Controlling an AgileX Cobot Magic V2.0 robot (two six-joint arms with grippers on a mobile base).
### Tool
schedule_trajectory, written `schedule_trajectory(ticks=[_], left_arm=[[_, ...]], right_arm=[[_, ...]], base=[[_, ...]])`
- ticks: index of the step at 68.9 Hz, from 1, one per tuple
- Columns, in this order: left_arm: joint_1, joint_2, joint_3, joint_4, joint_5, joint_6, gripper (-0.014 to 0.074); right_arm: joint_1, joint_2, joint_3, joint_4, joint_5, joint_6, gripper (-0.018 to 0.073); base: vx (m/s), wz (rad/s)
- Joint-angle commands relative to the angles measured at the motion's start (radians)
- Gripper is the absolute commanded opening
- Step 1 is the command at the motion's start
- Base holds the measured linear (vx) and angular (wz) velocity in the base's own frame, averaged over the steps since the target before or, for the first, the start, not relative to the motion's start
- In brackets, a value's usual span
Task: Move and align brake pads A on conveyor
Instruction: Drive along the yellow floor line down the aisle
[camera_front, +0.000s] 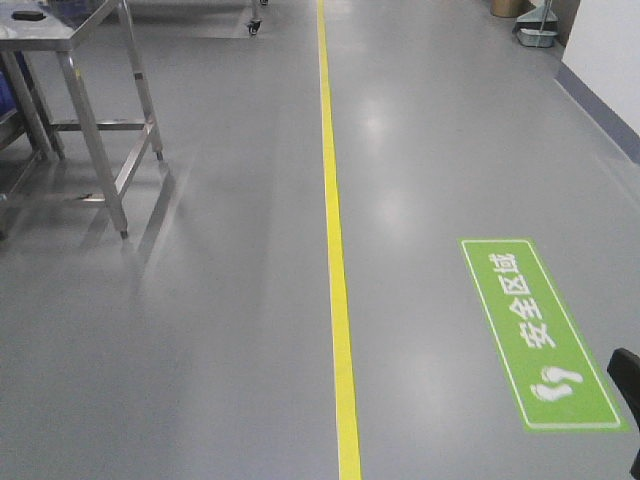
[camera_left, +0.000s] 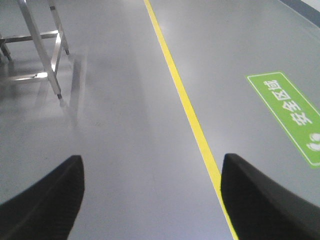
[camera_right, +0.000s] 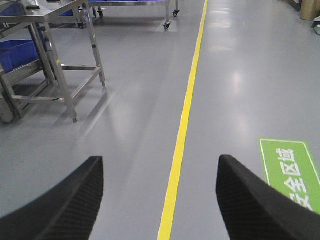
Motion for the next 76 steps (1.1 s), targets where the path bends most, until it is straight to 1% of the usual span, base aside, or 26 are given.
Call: schedule_trajectory(ticks=[1, 52, 76], left_arm=[[-0.004, 0.005, -0.025, -0.007, -0.068, -0.002, 0.0552], [-0.004, 0.005, -0.025, -0.007, -0.068, -0.002, 0.0552], [-0.004, 0.005, -0.025, -0.007, -0.067, -0.002, 0.0552]], right_arm=[[-0.003, 0.009, -0.029, -0.006, -0.073, -0.006, 0.047], [-0.003, 0.009, -0.029, -0.006, -0.071, -0.006, 0.047], [-0.003, 0.009, -0.029, -0.006, -0.071, -0.006, 0.047]], base=[[0.71, 0.0], [0.73, -0.05], [0.73, 0.03]])
